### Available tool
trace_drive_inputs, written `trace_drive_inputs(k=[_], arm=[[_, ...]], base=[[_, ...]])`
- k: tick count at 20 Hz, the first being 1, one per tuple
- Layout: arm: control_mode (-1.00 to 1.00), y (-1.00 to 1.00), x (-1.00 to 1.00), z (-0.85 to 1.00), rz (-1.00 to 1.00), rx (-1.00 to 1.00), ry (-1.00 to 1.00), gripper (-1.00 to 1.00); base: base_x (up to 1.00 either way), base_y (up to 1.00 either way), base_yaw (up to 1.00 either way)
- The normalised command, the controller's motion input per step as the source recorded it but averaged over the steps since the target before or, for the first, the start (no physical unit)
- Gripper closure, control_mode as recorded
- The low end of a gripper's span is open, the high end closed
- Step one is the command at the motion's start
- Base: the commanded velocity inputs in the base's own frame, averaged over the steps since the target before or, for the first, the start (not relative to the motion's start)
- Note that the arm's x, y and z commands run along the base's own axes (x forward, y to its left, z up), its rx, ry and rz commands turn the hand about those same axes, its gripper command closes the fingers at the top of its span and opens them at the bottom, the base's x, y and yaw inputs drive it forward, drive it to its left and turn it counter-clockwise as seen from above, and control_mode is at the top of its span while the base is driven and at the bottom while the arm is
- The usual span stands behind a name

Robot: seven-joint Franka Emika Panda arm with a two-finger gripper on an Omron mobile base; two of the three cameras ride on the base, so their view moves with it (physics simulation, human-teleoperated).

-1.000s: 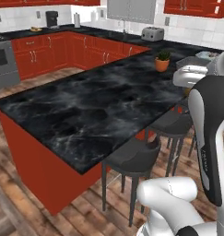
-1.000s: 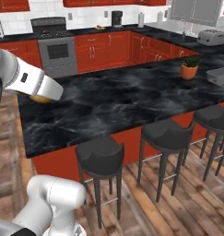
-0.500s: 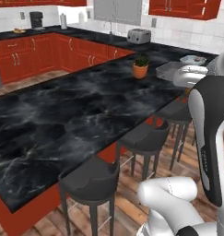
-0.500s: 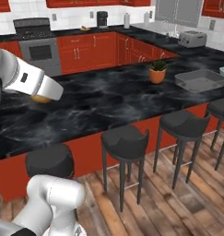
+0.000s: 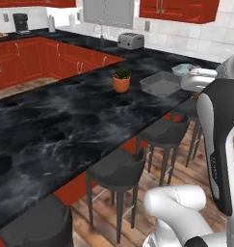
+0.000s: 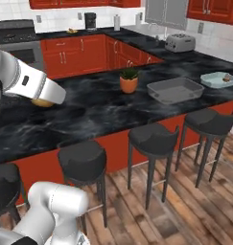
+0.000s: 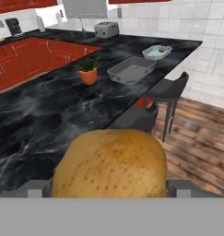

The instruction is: Place the cold items (potato and mushroom) from the fridge in one tupperware on the dining counter. Place the warm items (hot dog and kebab skewer) in the stove area in another tupperware.

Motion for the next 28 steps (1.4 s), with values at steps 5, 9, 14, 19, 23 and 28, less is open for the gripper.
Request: trace_drive_inputs(k=[5, 9, 14, 19, 23, 28], arm=[[1.00, 0.00, 0.00, 0.00, 0.00, 0.00, 0.00, 1.00], [1.00, 0.00, 0.00, 0.00, 0.00, 0.00, 0.00, 1.00], [1.00, 0.00, 0.00, 0.00, 0.00, 0.00, 0.00, 1.00], [1.00, 0.00, 0.00, 0.00, 0.00, 0.00, 0.00, 1.00], [1.00, 0.00, 0.00, 0.00, 0.00, 0.00, 0.00, 1.00], [1.00, 0.00, 0.00, 0.00, 0.00, 0.00, 0.00, 1.00]], base=[[0.47, -1.00, 0.00], [0.48, -1.00, 0.00], [0.49, -1.00, 0.00], [0.51, -1.00, 0.00], [0.55, -1.00, 0.00], [0.55, -0.98, 0.11]])
